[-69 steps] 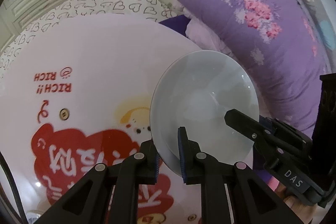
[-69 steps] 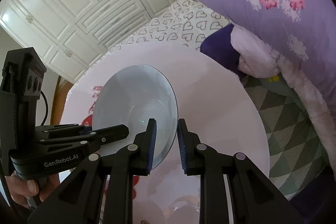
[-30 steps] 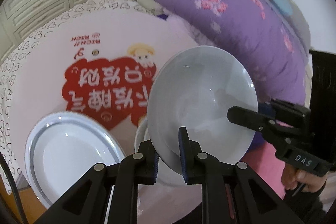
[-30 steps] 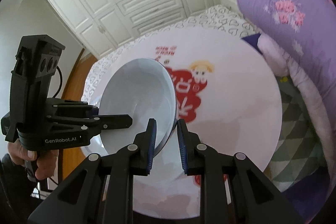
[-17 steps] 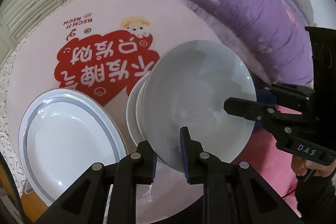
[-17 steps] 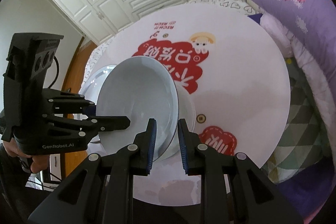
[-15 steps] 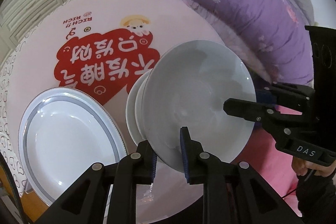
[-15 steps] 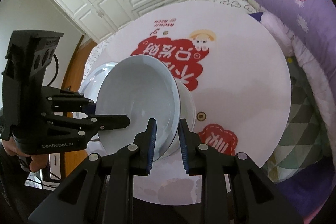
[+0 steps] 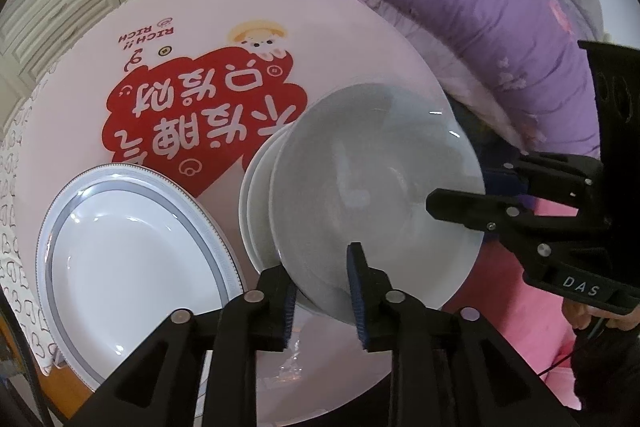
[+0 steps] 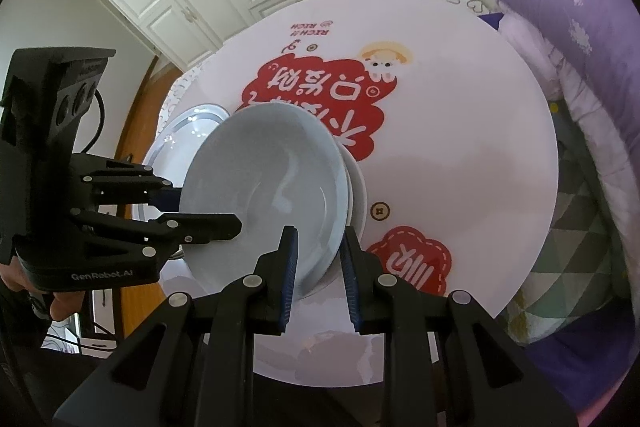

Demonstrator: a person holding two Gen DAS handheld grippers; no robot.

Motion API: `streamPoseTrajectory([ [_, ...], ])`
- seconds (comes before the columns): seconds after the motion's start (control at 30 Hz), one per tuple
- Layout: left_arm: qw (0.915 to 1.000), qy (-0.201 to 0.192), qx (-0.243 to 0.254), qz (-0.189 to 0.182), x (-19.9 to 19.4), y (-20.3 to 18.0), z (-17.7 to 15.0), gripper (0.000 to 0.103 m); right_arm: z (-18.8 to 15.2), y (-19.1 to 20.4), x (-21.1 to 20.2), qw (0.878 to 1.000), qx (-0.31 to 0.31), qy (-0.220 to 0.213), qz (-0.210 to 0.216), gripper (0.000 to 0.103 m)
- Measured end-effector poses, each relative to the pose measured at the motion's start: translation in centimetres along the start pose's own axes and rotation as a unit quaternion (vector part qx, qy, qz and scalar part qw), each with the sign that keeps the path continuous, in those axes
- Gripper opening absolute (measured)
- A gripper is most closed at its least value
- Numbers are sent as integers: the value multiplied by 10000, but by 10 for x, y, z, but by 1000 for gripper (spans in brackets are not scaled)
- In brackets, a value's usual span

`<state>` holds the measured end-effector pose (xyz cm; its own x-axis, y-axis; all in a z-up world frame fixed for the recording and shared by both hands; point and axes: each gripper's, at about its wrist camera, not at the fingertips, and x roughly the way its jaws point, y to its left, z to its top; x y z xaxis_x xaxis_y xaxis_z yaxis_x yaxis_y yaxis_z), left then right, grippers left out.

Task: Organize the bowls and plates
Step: 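Carry the held bowl over the nested bowls and lower it inside, then open both grippers to release the bowl into the nested bowls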

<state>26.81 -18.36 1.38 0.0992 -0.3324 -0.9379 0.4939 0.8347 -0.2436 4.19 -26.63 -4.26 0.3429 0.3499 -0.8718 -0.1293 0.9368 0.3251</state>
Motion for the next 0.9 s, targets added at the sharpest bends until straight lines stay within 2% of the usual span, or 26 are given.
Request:
streamPoseTrajectory([
  [0.1,10000,-26,-55,-40,-3,3,2,31,1,1,-1,10000,-22,6,-14,24],
  [0.23,9998,-97,-125,-115,-9,6,3,40,0,2,-3,10000,-40,-3,-56,43],
  [0.43,9997,-182,-153,-90,-16,9,2,45,1,8,-3,9998,-153,-14,-150,45],
  [0.5,9996,-197,-159,-90,-17,9,0,45,1,9,-4,9996,-182,-36,-210,50],
  [0.57,9996,-241,-147,-8,-20,8,0,54,1,10,-6,9994,-220,-72,-276,53],
  [0.6,9995,-276,-155,68,-22,9,-1,65,1,10,-7,9993,-219,-86,-283,55],
  [0.63,9993,-315,-162,88,-23,9,-2,72,1,9,-8,9993,-213,-108,-282,62],
  [0.73,9991,-357,-224,90,-26,13,-4,73,2,8,-11,9991,-207,-193,-330,75],
  [0.8,9988,-377,-277,128,-27,18,-5,74,3,4,-13,9992,-126,-262,-286,88],
  [0.83,9986,-393,-319,154,-27,21,-5,75,3,2,-14,9991,-69,-321,-267,101],
  [0.9,9982,-431,-372,185,-27,25,-5,80,4,-5,-18,9985,75,-474,-246,103],
])
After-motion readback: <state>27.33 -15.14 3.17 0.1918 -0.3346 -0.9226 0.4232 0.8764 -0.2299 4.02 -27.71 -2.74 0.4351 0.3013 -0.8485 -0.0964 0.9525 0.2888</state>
